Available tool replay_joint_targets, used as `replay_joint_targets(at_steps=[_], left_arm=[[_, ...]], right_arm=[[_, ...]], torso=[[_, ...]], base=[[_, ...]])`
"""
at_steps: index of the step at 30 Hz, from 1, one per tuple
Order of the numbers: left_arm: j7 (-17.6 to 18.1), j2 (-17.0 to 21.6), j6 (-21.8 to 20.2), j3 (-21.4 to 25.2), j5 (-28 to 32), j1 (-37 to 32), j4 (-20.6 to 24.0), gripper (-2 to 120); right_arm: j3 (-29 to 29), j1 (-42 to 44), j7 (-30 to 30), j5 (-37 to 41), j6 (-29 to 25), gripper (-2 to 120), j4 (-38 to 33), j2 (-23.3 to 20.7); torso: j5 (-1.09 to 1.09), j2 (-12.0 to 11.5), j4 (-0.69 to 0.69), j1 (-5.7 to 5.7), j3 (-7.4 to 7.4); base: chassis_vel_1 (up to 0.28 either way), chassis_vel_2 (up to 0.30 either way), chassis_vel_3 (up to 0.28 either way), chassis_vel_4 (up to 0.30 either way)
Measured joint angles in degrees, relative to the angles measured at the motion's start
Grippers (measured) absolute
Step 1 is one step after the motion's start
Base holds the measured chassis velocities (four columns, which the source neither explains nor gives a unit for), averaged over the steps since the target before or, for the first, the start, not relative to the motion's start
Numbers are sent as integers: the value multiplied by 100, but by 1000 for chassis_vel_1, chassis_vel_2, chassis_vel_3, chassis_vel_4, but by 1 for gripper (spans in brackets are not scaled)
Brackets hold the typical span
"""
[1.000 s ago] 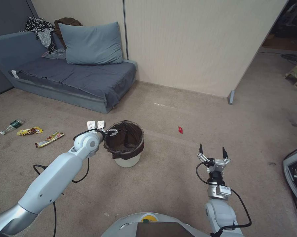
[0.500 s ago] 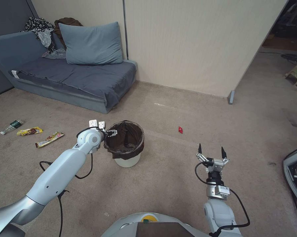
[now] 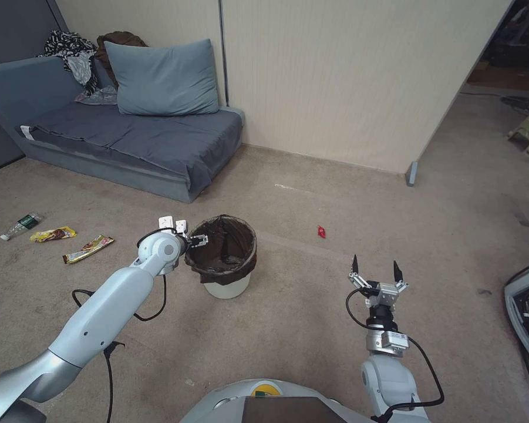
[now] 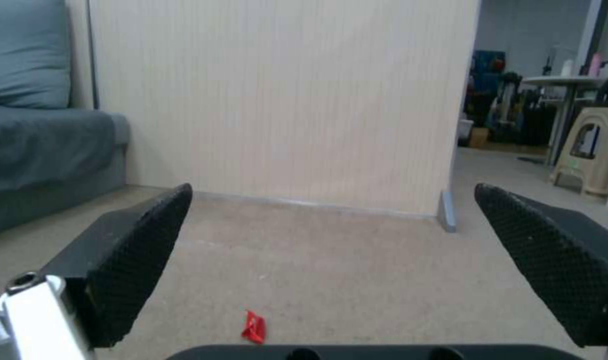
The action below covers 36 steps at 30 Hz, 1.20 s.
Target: Pick up the trash bin, then pick up the garbage from the floor and place it into the trash bin.
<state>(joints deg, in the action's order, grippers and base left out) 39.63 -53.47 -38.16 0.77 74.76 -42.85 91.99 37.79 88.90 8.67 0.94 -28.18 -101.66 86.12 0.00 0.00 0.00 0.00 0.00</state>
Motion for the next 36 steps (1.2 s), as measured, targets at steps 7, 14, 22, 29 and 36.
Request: replay_joint_targets(at_steps=[7,14,22,29,36], left_arm=[[-2,-53,0,0,-5,2,-85,97],[-11,-137,1,-1,32,16,-175,72],[58,-207,6,26,261,40,-243,45],[145,-278,2,27,368,96,-351,16],[170,-353,-11,28,368,120,-438,5]], right_arm=[[-24,4,2,-27,-13,100,-4,22],[-45,1,3,-30,-13,100,-12,24],[-60,-3,15,-27,-11,100,-13,11],[-93,-16,27,-2,21,100,-28,-11],[-95,-18,31,35,29,100,-31,-25]], torso=[[0,0,0,0,0],[1,0,0,0,-1],[4,1,0,0,-1],[5,1,3,-1,-2],[5,2,1,-1,-3]], base=[[0,0,0,0],[0,0,0,0],[0,0,0,0],[0,0,0,0],[0,0,0,0]])
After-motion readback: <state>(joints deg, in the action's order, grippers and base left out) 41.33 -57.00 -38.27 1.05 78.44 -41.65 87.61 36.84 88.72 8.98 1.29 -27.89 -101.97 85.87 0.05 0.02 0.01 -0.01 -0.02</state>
